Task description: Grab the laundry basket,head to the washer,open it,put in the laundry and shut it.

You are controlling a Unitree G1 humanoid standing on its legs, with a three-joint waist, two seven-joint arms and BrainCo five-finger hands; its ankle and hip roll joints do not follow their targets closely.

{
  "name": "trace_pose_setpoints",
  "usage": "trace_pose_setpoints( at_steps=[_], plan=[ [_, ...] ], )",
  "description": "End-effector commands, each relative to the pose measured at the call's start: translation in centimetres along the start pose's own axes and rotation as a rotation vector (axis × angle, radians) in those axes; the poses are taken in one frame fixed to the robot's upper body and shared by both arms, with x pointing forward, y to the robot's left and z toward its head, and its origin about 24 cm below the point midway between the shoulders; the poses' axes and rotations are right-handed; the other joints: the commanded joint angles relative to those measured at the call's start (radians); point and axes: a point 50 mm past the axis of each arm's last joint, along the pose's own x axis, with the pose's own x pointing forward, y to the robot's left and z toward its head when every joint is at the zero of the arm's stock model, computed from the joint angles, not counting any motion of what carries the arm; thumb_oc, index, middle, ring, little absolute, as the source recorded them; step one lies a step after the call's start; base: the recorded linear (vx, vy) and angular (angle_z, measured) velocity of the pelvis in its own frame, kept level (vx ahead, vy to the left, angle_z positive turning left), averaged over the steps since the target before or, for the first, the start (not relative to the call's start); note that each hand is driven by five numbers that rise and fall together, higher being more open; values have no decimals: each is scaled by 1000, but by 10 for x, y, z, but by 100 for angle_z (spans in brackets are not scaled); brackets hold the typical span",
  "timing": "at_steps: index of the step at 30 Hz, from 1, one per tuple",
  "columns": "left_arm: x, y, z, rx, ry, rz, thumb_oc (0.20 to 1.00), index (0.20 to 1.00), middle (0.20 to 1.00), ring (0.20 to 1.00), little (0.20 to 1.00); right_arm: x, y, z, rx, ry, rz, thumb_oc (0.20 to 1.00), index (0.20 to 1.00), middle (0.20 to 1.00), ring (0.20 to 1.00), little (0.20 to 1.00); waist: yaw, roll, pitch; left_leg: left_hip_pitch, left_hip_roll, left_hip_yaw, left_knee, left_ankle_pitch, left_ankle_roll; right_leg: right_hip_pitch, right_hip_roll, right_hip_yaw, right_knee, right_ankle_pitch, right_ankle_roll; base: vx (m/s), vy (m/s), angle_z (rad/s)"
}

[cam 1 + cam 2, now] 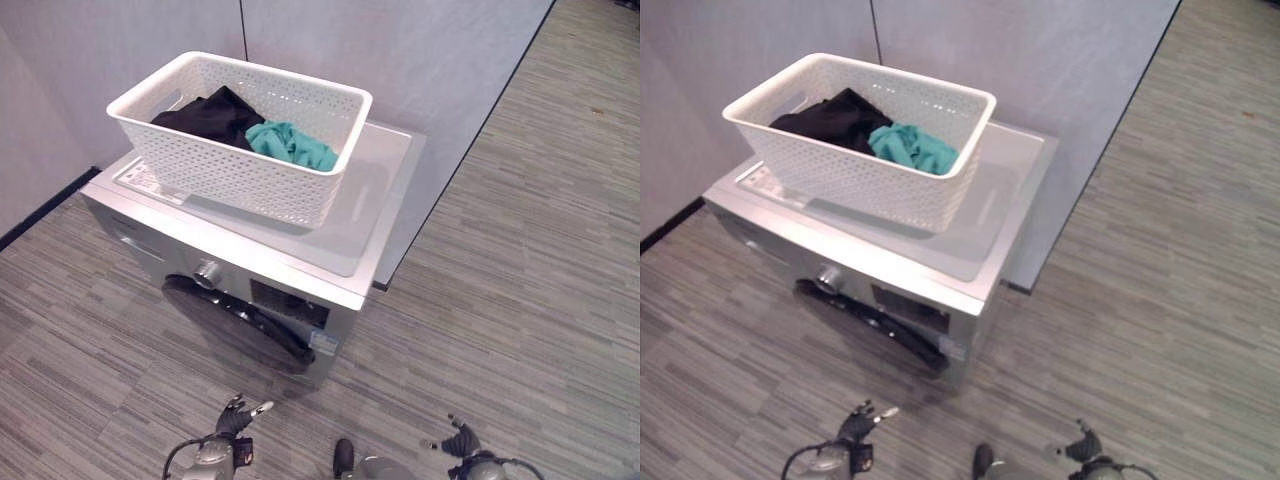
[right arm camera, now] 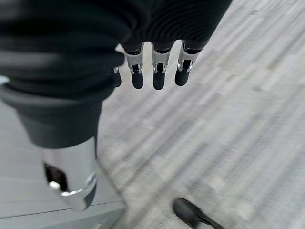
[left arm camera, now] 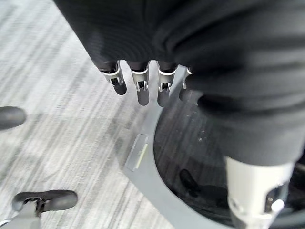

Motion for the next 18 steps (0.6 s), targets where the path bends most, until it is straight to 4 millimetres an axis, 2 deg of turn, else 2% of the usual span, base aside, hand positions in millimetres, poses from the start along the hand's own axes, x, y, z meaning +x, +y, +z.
trace_pose_setpoints(
  at_steps=[1,3,4,5,6,7,8,9,11,13,14,15,17,18],
  plan=[
    [-3,-4,-2,26,-28,-32,1000,1000,1000,1000,1000,4,-23,25,32,-111,-89,1000,1000,1000,1000,1000,11,-35,-30,-25,-27,-9,81,-146,69,-69,26,90,-84,-7,115,-117,60,12],
    [-3,-1,4,37,-51,-29,1000,1000,1000,1000,1000,4,-29,43,23,-187,-105,1000,1000,1000,1000,1000,13,-37,-9,-34,-34,-17,66,-137,85,-118,12,130,-28,19,149,-162,74,5],
    [-3,-1,4,38,-52,-28,1000,1000,1000,1000,1000,4,-29,43,23,-188,-105,1000,1000,1000,1000,1000,12,-41,-13,-38,-39,-17,64,-132,86,-123,8,131,-27,20,149,-224,74,6],
    [-2,2,9,37,-70,-17,1000,1000,1000,1000,1000,4,-33,63,23,-268,-117,1000,1000,1000,1000,1000,4,-36,10,-51,-37,-33,58,-124,101,-164,7,242,38,24,183,-258,61,13],
    [-1,5,13,41,-86,-6,1000,1000,1000,1000,1000,3,-37,75,23,-314,-131,1000,1000,1000,1000,1000,13,-37,18,-70,-40,-32,62,-114,112,-175,0,276,72,14,183,-354,66,7],
    [-1,7,16,44,-96,3,1000,1000,1000,1000,1000,1,-42,91,15,-385,-140,1000,1000,1000,1000,1000,26,-30,28,-88,-38,-34,71,-107,121,-163,-13,267,110,-6,171,-332,8,2],
    [-1,11,15,51,-96,9,1000,1000,1000,1000,1000,-5,-45,113,-16,-488,-136,1000,1000,1000,1000,1000,50,-24,27,-114,-33,-31,72,-86,131,-138,-51,205,173,-40,147,-229,-8,-7],
    [-1,11,15,51,-96,9,1000,1000,1000,1000,1000,-5,-45,113,-16,-488,-136,1000,1000,1000,1000,1000,50,-25,26,-115,-34,-31,72,-86,131,-139,-51,205,173,-40,147,-182,-27,-16],
    [-4,18,12,52,-95,25,1000,1000,1000,1000,1000,-12,-44,137,-59,-600,-106,1000,1000,1000,1000,1000,85,-19,22,-134,-22,-22,75,-71,139,-103,-92,132,239,-77,132,-116,-58,-26],
    [-5,24,9,48,-92,37,1000,1000,1000,1000,1000,-16,-37,151,-88,-662,-66,1000,1000,1000,1000,1000,124,-38,1,-154,-23,-7,82,-68,129,-14,-136,73,180,-85,136,-80,-178,2],
    [-7,28,9,32,-107,51,1000,1000,1000,1000,1000,-21,-29,172,-102,-736,-33,1000,1000,1000,1000,1000,166,-53,-8,-183,-3,11,113,-82,108,34,-169,14,118,-87,150,-55,-202,-7],
    [-7,29,9,32,-107,52,1000,1000,1000,1000,1000,-21,-29,172,-101,-736,-32,1000,1000,1000,1000,1000,164,-52,-8,-185,-1,10,120,-86,107,38,-167,12,112,-85,150,-134,-236,-32],
    [-9,29,6,14,-105,58,1000,1000,1000,1000,1000,-24,-14,197,-132,-802,15,1000,1000,1000,1000,1000,203,-74,-9,-236,30,30,172,-75,85,77,-164,-14,-1,-64,156,-129,-225,-34],
    [-9,29,6,14,-105,58,1000,1000,1000,1000,1000,-24,-14,197,-132,-802,15,1000,1000,1000,1000,1000,202,-74,-9,-236,31,30,172,-75,85,77,-164,-14,-1,-64,156,-32,-129,-18]
  ],
)
